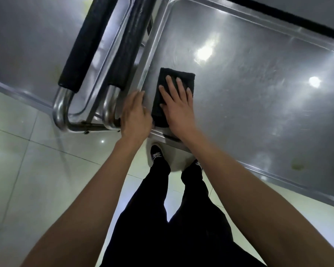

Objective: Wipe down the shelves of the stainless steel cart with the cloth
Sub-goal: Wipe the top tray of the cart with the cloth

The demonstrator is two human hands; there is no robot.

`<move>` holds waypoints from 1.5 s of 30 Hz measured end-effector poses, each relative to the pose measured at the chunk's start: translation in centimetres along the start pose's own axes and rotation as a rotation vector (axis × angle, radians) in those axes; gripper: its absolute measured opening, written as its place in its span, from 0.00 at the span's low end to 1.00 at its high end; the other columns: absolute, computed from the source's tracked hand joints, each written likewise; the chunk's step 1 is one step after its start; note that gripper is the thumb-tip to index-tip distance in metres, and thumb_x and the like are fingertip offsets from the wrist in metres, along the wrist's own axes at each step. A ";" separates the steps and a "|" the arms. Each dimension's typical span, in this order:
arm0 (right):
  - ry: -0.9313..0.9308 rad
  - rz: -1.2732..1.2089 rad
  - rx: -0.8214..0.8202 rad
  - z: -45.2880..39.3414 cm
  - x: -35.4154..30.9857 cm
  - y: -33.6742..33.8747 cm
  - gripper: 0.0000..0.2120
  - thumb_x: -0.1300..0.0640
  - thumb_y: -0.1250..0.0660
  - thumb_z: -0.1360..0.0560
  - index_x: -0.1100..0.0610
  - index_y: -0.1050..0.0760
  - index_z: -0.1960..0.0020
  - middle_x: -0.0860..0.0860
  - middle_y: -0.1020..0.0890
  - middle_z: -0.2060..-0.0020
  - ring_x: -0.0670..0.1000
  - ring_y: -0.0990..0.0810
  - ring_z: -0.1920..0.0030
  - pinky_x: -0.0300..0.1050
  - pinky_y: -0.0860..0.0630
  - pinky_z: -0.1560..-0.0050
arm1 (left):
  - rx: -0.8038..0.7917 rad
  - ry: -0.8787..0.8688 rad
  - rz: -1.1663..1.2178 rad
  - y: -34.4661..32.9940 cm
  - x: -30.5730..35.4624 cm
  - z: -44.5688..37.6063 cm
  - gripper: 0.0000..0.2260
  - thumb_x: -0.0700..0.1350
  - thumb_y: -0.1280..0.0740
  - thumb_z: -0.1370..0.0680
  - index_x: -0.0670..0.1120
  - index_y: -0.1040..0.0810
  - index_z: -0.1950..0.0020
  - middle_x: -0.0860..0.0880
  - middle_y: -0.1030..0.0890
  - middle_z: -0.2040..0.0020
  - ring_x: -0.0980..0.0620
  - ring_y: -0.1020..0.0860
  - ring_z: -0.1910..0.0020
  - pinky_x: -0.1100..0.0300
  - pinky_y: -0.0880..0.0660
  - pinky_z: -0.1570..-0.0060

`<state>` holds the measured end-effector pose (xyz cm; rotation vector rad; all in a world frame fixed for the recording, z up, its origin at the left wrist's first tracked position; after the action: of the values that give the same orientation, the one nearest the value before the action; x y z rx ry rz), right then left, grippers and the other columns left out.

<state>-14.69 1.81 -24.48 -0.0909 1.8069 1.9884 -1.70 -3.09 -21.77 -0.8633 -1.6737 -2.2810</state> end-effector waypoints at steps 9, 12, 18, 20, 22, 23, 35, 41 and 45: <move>0.070 -0.085 0.008 -1.1 -3.6 -1.0 0.25 0.52 0.43 0.18 0.51 0.38 0.21 0.52 0.45 0.19 0.57 0.52 0.19 0.61 0.52 0.21 | -0.140 -0.011 0.072 -1.7 -2.9 -0.9 0.31 0.28 0.39 0.27 0.48 0.33 0.25 0.47 0.30 0.28 0.47 0.29 0.30 0.49 0.28 0.32; 0.065 -0.075 0.028 0.9 -4.4 -1.6 0.26 0.52 0.42 0.18 0.51 0.38 0.21 0.52 0.44 0.19 0.57 0.51 0.19 0.61 0.51 0.21 | -0.158 0.038 0.099 -1.1 -2.1 -0.4 0.34 0.25 0.41 0.26 0.45 0.38 0.21 0.47 0.37 0.22 0.50 0.38 0.23 0.53 0.39 0.24; 0.081 -0.020 0.022 4.2 -4.2 -2.2 0.26 0.51 0.42 0.18 0.51 0.38 0.21 0.53 0.43 0.20 0.57 0.50 0.19 0.61 0.49 0.22 | -0.154 -0.032 0.062 -1.2 -1.8 -0.8 0.33 0.28 0.40 0.26 0.47 0.37 0.23 0.48 0.37 0.22 0.49 0.37 0.24 0.50 0.37 0.25; 0.054 -0.005 0.010 5.0 -3.1 -1.8 0.27 0.51 0.43 0.19 0.51 0.39 0.21 0.52 0.44 0.19 0.56 0.51 0.19 0.60 0.49 0.21 | -0.165 -0.068 -0.038 -1.3 -1.1 -0.2 0.31 0.30 0.39 0.24 0.47 0.39 0.22 0.46 0.43 0.21 0.47 0.43 0.22 0.49 0.40 0.23; 0.006 0.001 0.006 6.3 -1.2 -1.1 0.27 0.50 0.44 0.19 0.51 0.40 0.20 0.52 0.46 0.19 0.55 0.53 0.19 0.60 0.51 0.21 | -0.148 -0.121 -0.156 -1.1 -0.2 0.6 0.27 0.35 0.38 0.22 0.47 0.38 0.24 0.45 0.45 0.20 0.44 0.46 0.21 0.44 0.40 0.24; -0.021 0.004 0.014 7.0 -0.1 -0.7 0.27 0.50 0.45 0.18 0.51 0.41 0.20 0.51 0.47 0.19 0.55 0.54 0.19 0.59 0.52 0.21 | -0.142 -0.148 -0.222 -1.2 0.1 0.8 0.24 0.38 0.38 0.21 0.48 0.37 0.25 0.44 0.45 0.20 0.43 0.47 0.21 0.42 0.41 0.24; -0.167 -0.001 0.037 14.3 9.9 2.3 0.28 0.53 0.39 0.19 0.50 0.40 0.20 0.50 0.46 0.19 0.55 0.52 0.19 0.59 0.50 0.21 | -0.257 -0.490 -0.497 -8.8 11.0 5.6 0.19 0.44 0.36 0.23 0.47 0.29 0.32 0.44 0.31 0.29 0.41 0.37 0.27 0.41 0.33 0.34; -0.215 -0.009 0.051 17.7 14.9 3.4 0.29 0.55 0.37 0.20 0.49 0.40 0.20 0.49 0.47 0.19 0.54 0.53 0.19 0.59 0.50 0.21 | -0.309 -0.506 -0.495 -12.4 16.2 7.6 0.19 0.46 0.37 0.21 0.48 0.30 0.30 0.45 0.32 0.28 0.43 0.39 0.25 0.43 0.37 0.31; -0.252 -0.029 0.044 20.2 18.6 4.5 0.28 0.55 0.39 0.19 0.49 0.41 0.20 0.49 0.49 0.19 0.54 0.56 0.19 0.58 0.53 0.20 | -0.317 -0.539 -0.499 -14.5 18.8 8.6 0.17 0.46 0.37 0.21 0.48 0.29 0.32 0.45 0.31 0.29 0.43 0.38 0.26 0.42 0.36 0.33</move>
<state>-27.99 26.21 -23.87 0.1409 1.6762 1.8464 -20.80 13.38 -21.52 -1.3559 -1.9378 -2.8969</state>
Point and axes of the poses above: each hand's wrist, its own z-axis away from the middle knuckle, its own y-axis out of the back of the hand, x = y × z, the point moved 9 cm from there along -z, towards the middle knuckle
